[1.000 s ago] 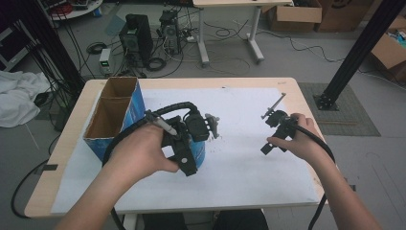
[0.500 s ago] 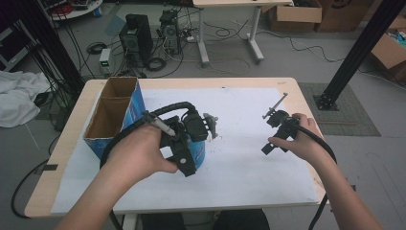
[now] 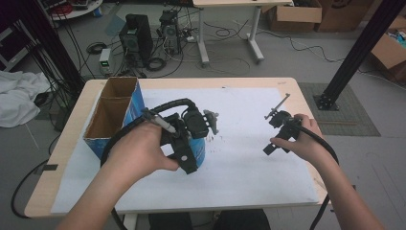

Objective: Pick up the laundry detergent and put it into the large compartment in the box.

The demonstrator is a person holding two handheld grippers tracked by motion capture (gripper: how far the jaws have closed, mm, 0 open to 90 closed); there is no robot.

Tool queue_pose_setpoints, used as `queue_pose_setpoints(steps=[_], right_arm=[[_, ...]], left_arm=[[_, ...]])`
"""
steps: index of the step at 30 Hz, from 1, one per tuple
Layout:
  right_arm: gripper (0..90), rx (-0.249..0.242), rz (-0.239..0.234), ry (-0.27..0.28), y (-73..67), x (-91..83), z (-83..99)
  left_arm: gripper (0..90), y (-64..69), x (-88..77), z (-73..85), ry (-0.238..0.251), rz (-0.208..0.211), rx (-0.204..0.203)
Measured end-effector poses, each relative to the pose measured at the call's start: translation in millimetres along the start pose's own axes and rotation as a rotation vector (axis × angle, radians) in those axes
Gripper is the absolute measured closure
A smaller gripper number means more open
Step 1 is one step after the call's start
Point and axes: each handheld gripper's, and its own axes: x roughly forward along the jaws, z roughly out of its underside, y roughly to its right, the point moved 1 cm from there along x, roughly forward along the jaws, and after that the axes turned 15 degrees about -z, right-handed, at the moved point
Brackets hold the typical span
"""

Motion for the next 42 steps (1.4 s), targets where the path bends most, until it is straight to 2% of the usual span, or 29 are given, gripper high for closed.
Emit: queue_pose_setpoints(steps=[9,12,17,19,21,24,26,42], right_arm=[[23.2,-0.005,0.005,0.009,0.9,-2.0,1.4],[23.2,-0.002,0.006,0.012,1.4,-2.1,1.8],[23.2,-0.008,0.002,0.009,2.7,-0.5,2.0],[23.2,-0.009,0.000,0.008,3.0,0.5,1.8],[23.2,-0.013,-0.001,0.005,3.2,1.0,1.5],[23.2,-0.013,-0.004,0.009,3.4,1.6,0.6],[23.2,-0.016,-0.006,0.009,4.1,1.4,0.3],[23.4,-0.023,-0.011,0.017,4.7,4.6,-1.9]], left_arm=[[15.4,-4.3,-0.7,-2.7,-0.011,-0.010,-0.023],[15.4,-9.0,1.8,-5.4,-0.014,-0.018,-0.057],[15.5,-15.3,6.3,-9.1,-0.017,-0.023,-0.085],[15.5,-20.3,10.9,-12.8,-0.022,-0.024,-0.112],[15.6,-21.5,12.0,-13.7,-0.023,-0.024,-0.117],[15.9,-27.4,17.0,-18.8,-0.033,-0.041,-0.161],[15.9,-29.7,19.3,-21.5,-0.039,-0.062,-0.166],[15.7,-44.7,48.1,-33.4,-0.066,-0.026,-0.248]])
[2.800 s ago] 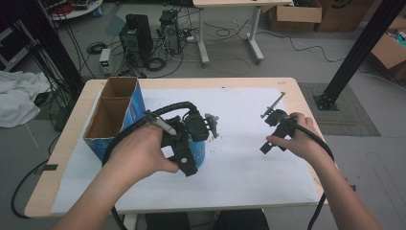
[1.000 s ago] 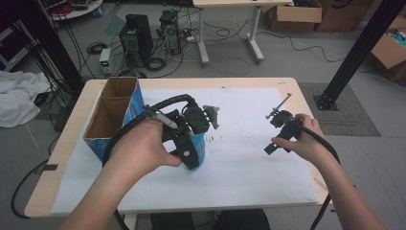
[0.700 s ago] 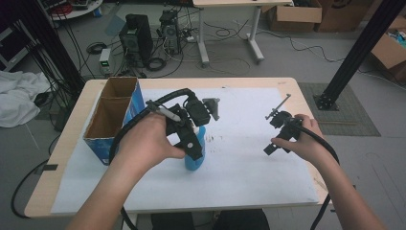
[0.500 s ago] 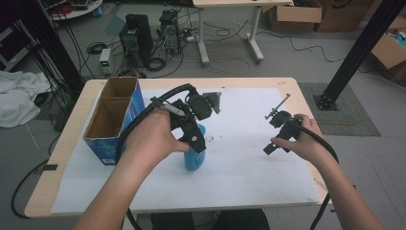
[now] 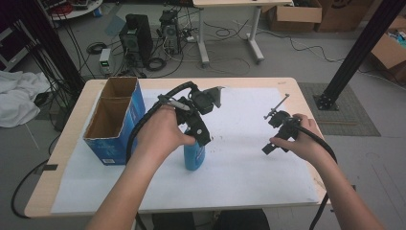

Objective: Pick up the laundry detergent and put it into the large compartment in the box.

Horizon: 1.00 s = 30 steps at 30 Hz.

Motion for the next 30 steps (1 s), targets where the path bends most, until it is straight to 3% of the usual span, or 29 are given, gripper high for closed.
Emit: queue_pose_setpoints(steps=[6,30], right_arm=[[23.4,-0.004,0.000,-0.004,0.7,0.8,-0.1],[23.7,0.003,0.004,0.012,2.8,-3.5,2.5]], left_arm=[[15.7,-2.5,9.7,-3.7,-0.013,-0.003,-0.029],[15.8,-0.6,42.6,-12.3,-0.054,-0.008,-0.066]])
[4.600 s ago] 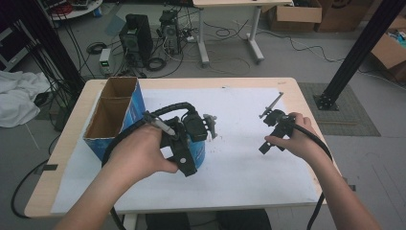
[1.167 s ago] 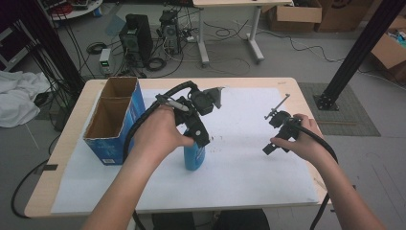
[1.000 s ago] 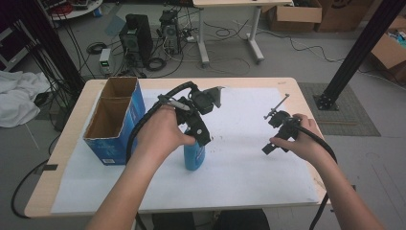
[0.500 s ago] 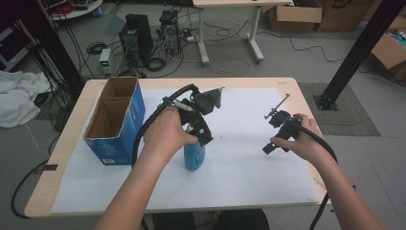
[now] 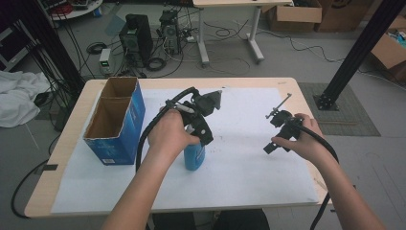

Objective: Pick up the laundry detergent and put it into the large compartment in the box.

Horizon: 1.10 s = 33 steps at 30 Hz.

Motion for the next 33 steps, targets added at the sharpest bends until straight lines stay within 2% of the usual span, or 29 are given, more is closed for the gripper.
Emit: queue_pose_setpoints(steps=[6,20,33], right_arm=[[24.0,-0.005,0.000,0.002,-0.6,-0.8,0.2],[24.3,-0.008,0.001,0.006,1.2,-0.7,2.1],[24.2,-0.005,0.003,0.004,1.7,0.6,2.1]], left_arm=[[15.7,3.0,8.4,-2.4,-0.016,-0.003,0.003],[15.7,7.6,22.7,-5.8,-0.044,-0.027,-0.023],[17.2,8.2,27.0,-5.1,-0.055,-0.028,-0.043]])
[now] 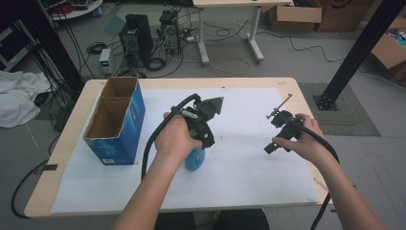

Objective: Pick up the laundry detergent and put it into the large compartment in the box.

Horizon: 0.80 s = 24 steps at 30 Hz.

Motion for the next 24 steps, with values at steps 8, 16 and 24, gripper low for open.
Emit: queue_pose_setpoints(steps=[8,16,24], right_arm=[[24.2,0.004,-0.003,-0.003,1.4,2.0,0.9],[24.4,0.007,-0.005,-0.004,2.6,2.9,1.5],[24.4,0.003,-0.007,-0.009,4.2,5.2,1.8]], left_arm=[[18.4,1.2,3.1,-0.8,-0.003,-0.007,-0.007],[20.0,1.5,4.1,-1.2,-0.007,-0.012,-0.013],[23.4,1.1,5.1,-1.2,-0.004,-0.015,-0.026]])
